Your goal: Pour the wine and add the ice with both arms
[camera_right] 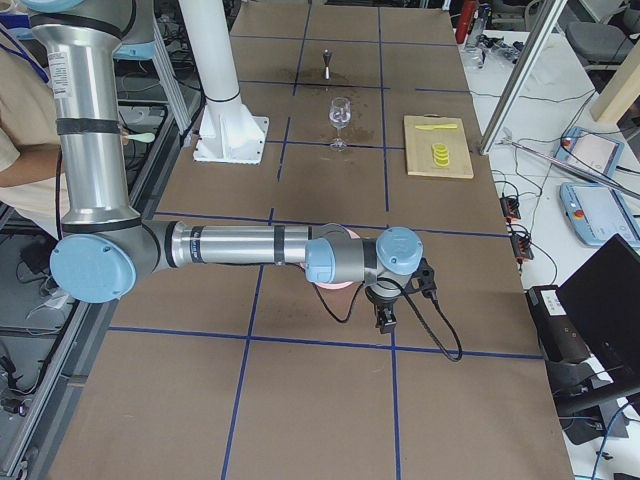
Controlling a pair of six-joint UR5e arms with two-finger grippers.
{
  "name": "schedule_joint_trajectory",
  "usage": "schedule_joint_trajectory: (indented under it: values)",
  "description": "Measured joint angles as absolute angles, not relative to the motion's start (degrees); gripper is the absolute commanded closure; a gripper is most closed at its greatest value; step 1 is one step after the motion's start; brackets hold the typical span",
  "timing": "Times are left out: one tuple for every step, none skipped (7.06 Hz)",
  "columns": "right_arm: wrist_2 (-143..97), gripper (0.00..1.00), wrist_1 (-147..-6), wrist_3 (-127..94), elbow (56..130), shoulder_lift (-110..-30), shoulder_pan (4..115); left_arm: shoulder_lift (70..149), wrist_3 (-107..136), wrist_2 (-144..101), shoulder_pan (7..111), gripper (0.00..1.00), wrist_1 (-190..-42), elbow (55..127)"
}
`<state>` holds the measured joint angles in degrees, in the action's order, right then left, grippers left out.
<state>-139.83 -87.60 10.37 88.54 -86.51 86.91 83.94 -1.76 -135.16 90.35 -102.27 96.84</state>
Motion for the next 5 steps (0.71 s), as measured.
schedule_joint_trajectory:
  values:
    - [-139.9, 0.0, -86.8, 10.4, 88.5, -86.5, 86.8, 83.9, -1.8, -135.7, 90.4, 0.0, -102.3, 96.8]
    - [-139.9, 0.0, -86.5, 10.4, 88.4, -86.6, 86.6, 83.9, -1.8, -136.0, 90.4, 0.0, -102.3, 96.7]
    - [-140.0, 0.0, -86.4, 10.5, 88.4, -86.6, 86.5, 83.9, -1.7, -136.2, 90.4, 0.0, -102.3, 96.7]
    - [-140.0, 0.0, -86.4, 10.5, 88.5, -86.8, 86.5, 83.9, -1.7, -136.2, 90.4, 0.0, -102.3, 96.7]
    - [-140.0, 0.0, -86.4, 10.5, 88.5, -86.9, 86.4, 83.9, -1.7, -136.2, 90.4, 0.0, -102.3, 96.8]
